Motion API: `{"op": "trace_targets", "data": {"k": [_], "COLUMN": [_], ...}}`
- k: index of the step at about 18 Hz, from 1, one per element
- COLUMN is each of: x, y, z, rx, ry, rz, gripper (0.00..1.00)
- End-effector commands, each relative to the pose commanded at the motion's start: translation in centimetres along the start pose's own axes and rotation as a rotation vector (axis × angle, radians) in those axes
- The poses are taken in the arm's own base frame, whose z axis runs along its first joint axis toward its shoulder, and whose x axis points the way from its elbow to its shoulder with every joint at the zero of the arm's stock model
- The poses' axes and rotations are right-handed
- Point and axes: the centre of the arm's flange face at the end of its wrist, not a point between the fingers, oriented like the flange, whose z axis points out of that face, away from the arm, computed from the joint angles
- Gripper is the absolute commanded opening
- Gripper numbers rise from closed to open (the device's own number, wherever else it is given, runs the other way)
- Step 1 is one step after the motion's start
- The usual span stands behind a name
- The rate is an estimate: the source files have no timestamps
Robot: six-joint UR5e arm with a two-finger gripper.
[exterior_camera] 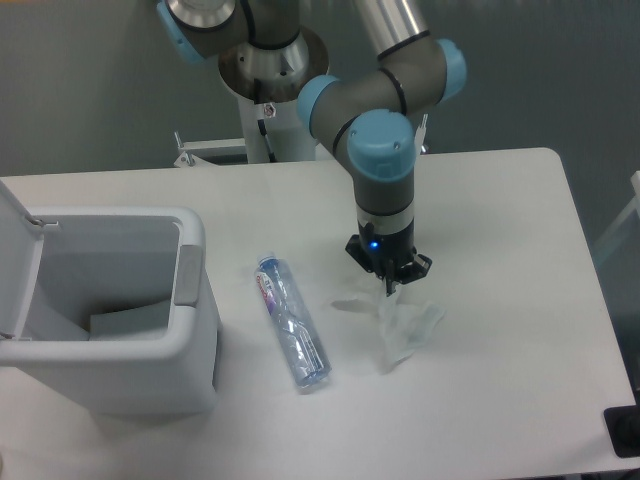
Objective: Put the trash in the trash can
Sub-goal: 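Lift the tissue and carry it over the open trash bin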
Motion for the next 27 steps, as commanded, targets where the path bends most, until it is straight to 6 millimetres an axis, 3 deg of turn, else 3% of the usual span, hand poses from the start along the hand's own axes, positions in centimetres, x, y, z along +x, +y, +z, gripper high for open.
{"op": "trace_targets", "data": {"k": [4, 7, 8, 11, 15, 22, 27], "x": [-4.3, -4.5, -4.2, -2.6, 2.4, 10.2, 14.3], "y": [-0.2, -1.3, -1.5, -2.6, -5.9, -9.0, -11.6], "z": [-8.5, -13.7, -14.6, -17.9, -22.2, -28.3, -28.5], "rx": [0.108, 0.128, 0.147, 0.251, 0.406, 0.544, 0.578], "ry": [0.141, 0.178, 0.190, 0.201, 0.247, 0.256, 0.253], "rz": [-0.091, -0.114, -0.119, -0.103, -0.020, 0.126, 0.254], "gripper": [0.00, 0.00, 0.00, 0.00, 0.00, 0.00, 0.00]}}
